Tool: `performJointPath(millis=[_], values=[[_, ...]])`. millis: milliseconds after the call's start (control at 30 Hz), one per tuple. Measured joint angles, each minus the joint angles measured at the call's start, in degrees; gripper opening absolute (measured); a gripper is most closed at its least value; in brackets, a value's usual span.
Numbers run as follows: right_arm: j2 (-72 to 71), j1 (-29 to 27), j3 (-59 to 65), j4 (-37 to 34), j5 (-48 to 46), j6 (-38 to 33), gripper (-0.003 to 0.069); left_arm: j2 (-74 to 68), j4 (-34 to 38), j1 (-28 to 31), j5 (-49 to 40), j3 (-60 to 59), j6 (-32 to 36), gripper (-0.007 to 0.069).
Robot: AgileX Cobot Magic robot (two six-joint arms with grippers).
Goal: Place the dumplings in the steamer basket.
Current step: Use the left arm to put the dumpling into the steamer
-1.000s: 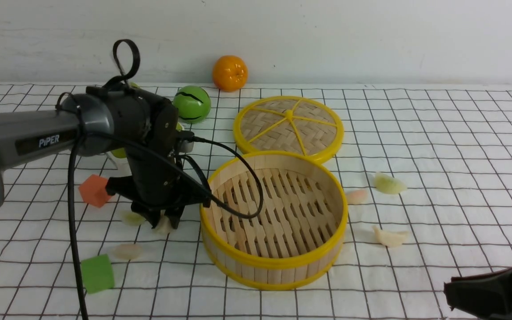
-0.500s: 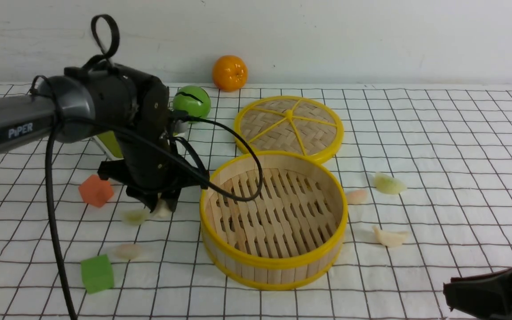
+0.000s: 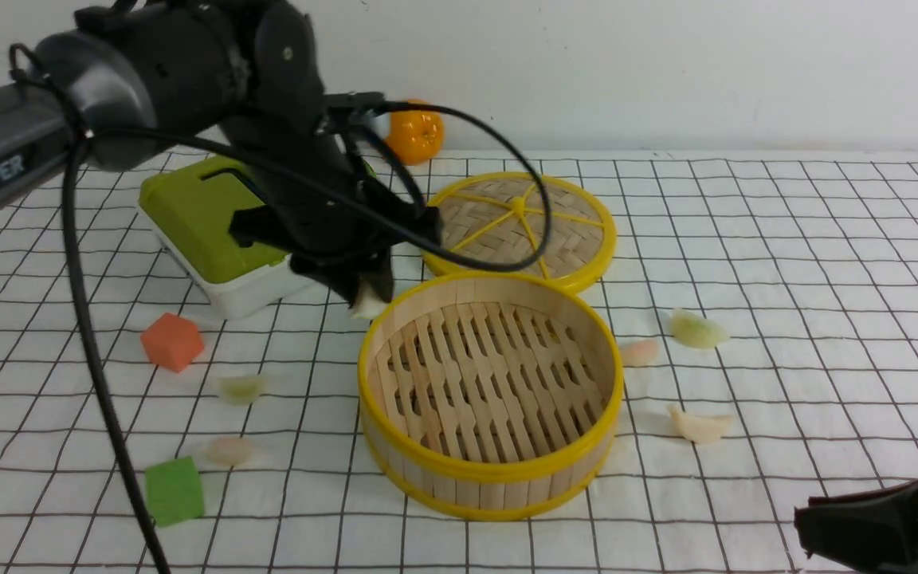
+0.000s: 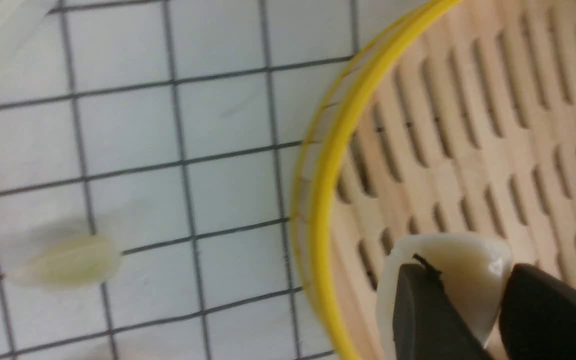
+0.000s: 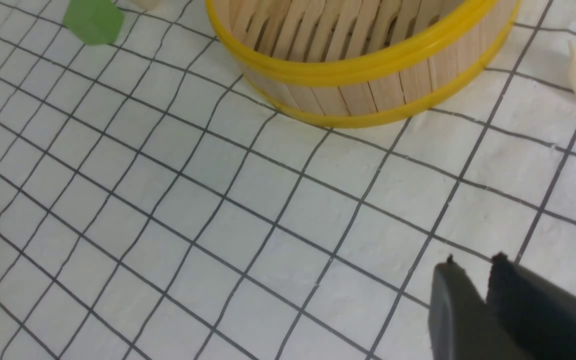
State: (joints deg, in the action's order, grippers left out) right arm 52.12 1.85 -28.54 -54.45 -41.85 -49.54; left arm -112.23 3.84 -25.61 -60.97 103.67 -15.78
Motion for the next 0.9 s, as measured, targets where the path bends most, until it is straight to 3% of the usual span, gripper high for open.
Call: performJointPath(millis=[200,233,333,633,900], values=[[0.0,0.0,0.0,0.0,0.0,0.0,0.0104,-6.86,-2.46,-4.11,-1.45,6.33,-3.77,0.0163],[0.0,0.0,0.0,0.0,0.0,0.0,0.0104,-8.82,-2.88,-4.48,-1.61,7.14,-4.21,0.0095],[0.0,0.0,0.0,0.0,0.0,0.0,0.0104,-10.02,-2.95,-4.61,-1.32,7.32,-4.46,-0.0006],[0.0,0.0,0.0,0.0,-0.05,-0.02,0.0111,-10.59,-5.14,-4.61,2.22,7.74,-7.47,-0.0013],[0.0,0.0,0.0,0.0,-0.05,-0.02,0.0111,-10.04,-6.6,-4.61,-0.9,8.15,-6.63,-0.0013]])
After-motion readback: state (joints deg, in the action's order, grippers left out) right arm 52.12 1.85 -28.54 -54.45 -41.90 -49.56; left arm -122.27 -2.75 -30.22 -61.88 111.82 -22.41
